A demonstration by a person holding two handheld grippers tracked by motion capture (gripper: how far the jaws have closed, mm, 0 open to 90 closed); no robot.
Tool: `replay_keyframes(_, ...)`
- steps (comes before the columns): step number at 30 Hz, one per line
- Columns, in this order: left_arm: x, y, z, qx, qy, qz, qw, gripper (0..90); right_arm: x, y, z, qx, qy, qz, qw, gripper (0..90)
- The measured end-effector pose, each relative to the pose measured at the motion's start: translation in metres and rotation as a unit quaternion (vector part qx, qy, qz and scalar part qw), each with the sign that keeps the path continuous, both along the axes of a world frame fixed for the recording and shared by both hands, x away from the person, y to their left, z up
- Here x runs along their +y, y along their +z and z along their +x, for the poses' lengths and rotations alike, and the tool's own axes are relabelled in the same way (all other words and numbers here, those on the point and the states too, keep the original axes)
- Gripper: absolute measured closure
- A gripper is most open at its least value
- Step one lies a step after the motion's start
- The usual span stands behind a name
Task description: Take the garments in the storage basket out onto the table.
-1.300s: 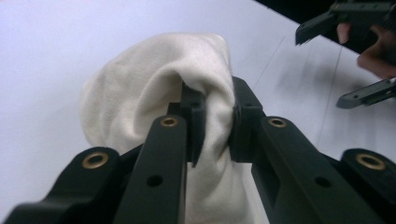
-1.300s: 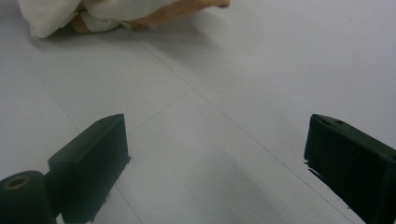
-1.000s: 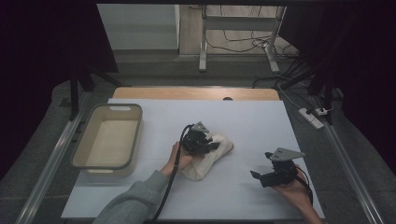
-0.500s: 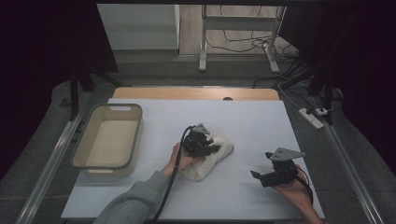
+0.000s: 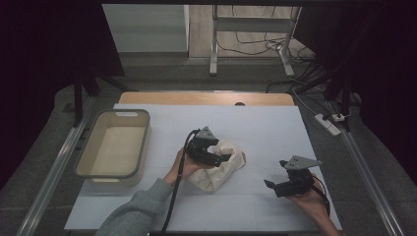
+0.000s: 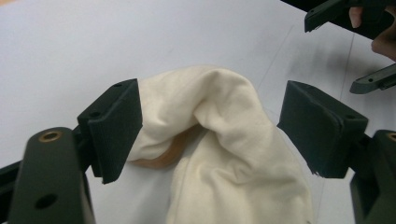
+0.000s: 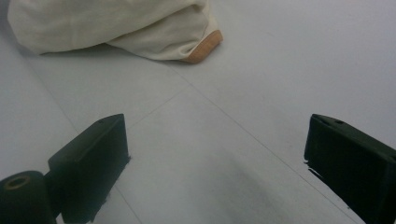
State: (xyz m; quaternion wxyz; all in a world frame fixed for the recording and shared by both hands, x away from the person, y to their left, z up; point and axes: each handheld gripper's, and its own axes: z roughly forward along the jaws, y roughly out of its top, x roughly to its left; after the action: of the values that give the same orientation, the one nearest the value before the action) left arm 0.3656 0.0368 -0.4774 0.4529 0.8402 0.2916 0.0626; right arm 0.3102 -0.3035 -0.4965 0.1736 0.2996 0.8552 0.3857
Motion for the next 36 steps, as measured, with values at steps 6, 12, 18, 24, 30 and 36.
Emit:
replay_keyframes(6, 0.019, 0.009, -0.011, 0.002, 0.015, 0.0, 0.9999, 21.3, -0.001, 0.0, 0.0, 0.0, -0.003, 0.003, 1.0, 5.9)
replay_keyframes(12, 0.044, 0.016, -0.026, -0.006, 0.032, 0.004, 0.9995, 21.6, -0.001, 0.001, 0.0, -0.001, -0.004, 0.006, 1.0, 5.9)
replay_keyframes(18, 0.059, 0.021, -0.04, -0.022, 0.042, 0.017, 0.9987, 21.6, -0.003, 0.002, -0.001, -0.004, -0.005, 0.01, 0.9999, 6.0)
replay_keyframes(24, 0.079, 0.022, -0.055, -0.021, 0.058, 0.007, 0.998, 21.7, -0.005, 0.003, -0.002, -0.005, -0.007, 0.013, 0.9999, 5.9)
replay_keyframes(30, 0.103, 0.021, -0.069, -0.026, 0.08, 0.018, 0.9963, 21.7, -0.006, 0.005, -0.002, -0.011, -0.008, 0.019, 0.9997, 6.2)
replay_keyframes(36, 0.126, 0.016, -0.084, -0.025, 0.108, 0.018, 0.9937, 21.7, -0.007, 0.006, -0.003, -0.013, -0.009, 0.023, 0.9996, 6.2)
